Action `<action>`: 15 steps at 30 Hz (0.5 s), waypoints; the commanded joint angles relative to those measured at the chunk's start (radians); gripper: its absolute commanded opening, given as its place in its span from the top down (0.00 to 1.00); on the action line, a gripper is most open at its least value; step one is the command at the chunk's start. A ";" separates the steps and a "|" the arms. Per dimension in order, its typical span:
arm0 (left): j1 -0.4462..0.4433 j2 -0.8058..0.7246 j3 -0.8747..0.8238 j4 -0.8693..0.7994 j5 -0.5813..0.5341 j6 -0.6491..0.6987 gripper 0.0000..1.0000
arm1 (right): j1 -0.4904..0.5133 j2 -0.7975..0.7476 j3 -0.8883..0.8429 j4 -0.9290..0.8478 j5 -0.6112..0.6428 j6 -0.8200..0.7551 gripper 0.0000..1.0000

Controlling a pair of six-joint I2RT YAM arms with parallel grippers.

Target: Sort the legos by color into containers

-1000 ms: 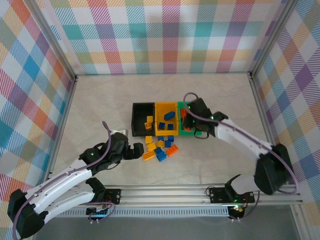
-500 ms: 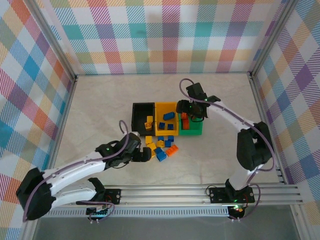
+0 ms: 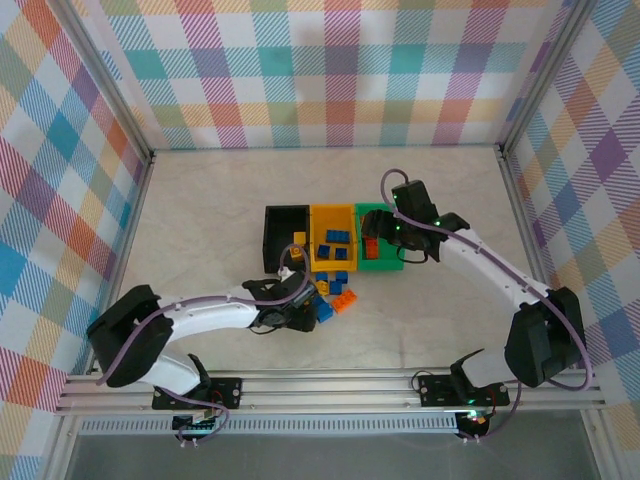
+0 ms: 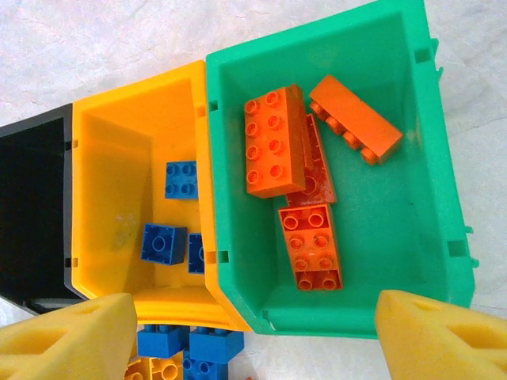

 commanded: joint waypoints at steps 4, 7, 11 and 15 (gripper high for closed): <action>-0.018 0.078 0.028 0.031 -0.030 0.040 0.28 | 0.005 -0.042 -0.006 0.015 0.009 0.026 0.21; -0.026 0.075 0.016 0.035 -0.024 0.040 0.38 | 0.005 -0.048 -0.009 0.014 0.007 0.023 0.20; -0.042 0.047 -0.002 0.024 -0.025 0.030 0.50 | 0.004 -0.049 -0.020 0.020 0.006 0.028 0.20; -0.055 -0.028 -0.029 -0.025 -0.037 -0.004 0.54 | 0.005 -0.049 -0.035 0.031 0.003 0.033 0.21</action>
